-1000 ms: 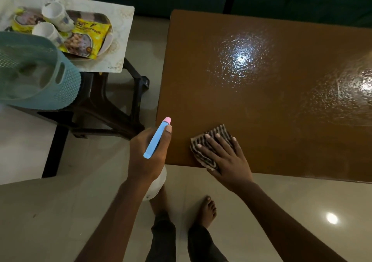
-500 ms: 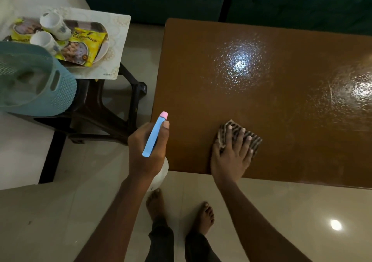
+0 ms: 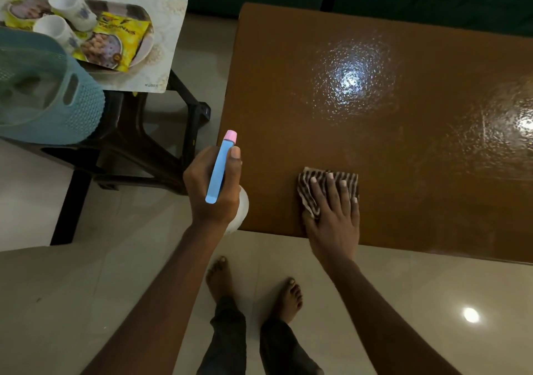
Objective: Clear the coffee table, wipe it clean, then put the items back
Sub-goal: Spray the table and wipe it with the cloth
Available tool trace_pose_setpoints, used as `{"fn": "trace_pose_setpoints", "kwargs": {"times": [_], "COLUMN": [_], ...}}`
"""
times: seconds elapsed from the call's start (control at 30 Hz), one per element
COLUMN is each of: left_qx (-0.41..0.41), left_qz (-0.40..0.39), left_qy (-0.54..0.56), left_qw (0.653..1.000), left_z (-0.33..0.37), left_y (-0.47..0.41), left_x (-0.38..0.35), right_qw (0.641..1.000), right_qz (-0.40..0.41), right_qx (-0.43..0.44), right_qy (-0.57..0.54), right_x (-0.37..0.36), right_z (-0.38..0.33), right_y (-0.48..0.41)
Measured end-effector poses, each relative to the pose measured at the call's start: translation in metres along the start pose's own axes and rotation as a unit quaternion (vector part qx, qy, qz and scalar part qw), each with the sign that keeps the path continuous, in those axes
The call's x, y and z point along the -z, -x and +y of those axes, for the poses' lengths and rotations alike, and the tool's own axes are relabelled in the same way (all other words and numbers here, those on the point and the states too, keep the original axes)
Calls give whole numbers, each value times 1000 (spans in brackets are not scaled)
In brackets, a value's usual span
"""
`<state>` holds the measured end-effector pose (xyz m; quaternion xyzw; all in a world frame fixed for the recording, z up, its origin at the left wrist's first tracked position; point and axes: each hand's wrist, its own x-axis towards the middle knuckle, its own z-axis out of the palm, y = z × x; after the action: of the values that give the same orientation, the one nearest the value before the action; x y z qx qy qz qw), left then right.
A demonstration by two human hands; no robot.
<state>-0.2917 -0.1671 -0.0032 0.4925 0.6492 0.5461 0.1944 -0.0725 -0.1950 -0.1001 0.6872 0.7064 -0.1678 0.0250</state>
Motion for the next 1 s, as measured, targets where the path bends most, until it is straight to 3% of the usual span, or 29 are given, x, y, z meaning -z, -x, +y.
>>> {"fn": "trace_pose_setpoints", "kwargs": {"times": [0.07, 0.13, 0.33, 0.5, 0.67, 0.83, 1.0], "left_qx": [-20, -36, -27, 13, 101, 175, 174], "left_qz": [2, 13, 28, -81, -213, -285, -230], "left_qy": [1, 7, -16, -46, -140, -174, -225], "left_qw": [1000, 999, 999, 996, 962, 926, 931], "left_z": [-1, -3, -12, -13, 1, 0, 47], "left_y": [-2, -3, 4, 15, 12, 16, 28], "left_x": [-4, -7, -6, 12, 31, 65, 100], "right_qw": [997, 996, 997, 988, 979, 986, 981], "right_qz": [6, 9, -29, -79, -125, -67, -9], "right_qx": [-71, -83, 70, 131, 160, 107, 101], "right_qy": [-15, -27, -10, 26, 8, -108, -165], "right_x": [-6, -10, -5, 6, 37, 79, 136], "right_z": [-26, -48, -50, -42, -43, -52, -67], "right_y": [1, 1, 8, 14, 30, 49, 60]}}
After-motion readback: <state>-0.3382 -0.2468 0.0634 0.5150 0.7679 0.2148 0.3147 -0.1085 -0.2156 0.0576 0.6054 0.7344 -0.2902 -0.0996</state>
